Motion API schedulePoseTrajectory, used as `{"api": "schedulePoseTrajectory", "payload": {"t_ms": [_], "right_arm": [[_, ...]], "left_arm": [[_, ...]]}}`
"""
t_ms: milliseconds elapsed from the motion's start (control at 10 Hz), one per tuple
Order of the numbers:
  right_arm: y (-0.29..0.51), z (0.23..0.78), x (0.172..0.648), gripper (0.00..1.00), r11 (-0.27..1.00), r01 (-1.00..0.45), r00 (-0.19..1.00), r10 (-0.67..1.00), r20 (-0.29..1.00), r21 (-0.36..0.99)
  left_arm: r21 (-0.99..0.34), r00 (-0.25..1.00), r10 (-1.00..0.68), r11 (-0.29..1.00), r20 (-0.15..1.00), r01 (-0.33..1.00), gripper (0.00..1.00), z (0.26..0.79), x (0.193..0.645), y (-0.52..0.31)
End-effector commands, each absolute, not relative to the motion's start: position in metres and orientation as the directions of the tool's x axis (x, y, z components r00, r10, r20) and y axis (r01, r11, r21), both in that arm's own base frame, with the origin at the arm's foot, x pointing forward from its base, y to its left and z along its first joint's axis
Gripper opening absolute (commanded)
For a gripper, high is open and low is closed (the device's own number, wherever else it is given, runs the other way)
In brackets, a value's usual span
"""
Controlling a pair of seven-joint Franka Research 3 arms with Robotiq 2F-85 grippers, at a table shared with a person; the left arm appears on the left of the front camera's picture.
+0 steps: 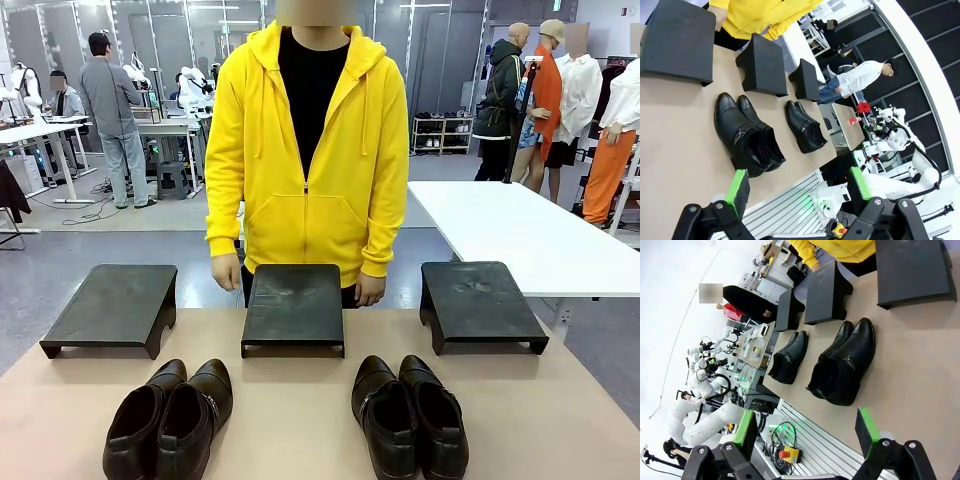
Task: Place the shoes on the stand as instructed by the person.
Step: Pick up one pair of Shoes and place it on the Shoes Stand indicated by the person.
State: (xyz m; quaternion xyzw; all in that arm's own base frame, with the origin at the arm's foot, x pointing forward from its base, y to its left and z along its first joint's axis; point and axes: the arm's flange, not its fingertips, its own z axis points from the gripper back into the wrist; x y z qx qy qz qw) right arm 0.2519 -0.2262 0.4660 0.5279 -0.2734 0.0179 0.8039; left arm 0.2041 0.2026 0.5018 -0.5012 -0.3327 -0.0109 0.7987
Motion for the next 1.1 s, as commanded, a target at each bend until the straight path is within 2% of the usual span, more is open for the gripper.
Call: {"api": "schedulePoseTrajectory", "payload": {"t_ms": [0,1000], "right_arm": [[-0.2272,0.4673,0.2516,1.00,0.438,-0.331,0.846,-0.255,0.468,0.836],[-0.2272,0.4673,0.2516,1.00,0.438,-0.331,0.846,-0.255,0.468,0.836]], "left_arm": [[-0.787,0.771,0.306,0.488,0.558,0.377,1.00,0.5019,0.2032,0.2034],[-0.787,0.771,0.306,0.488,0.558,0.377,1.00,0.5019,0.2032,0.2034]]}}
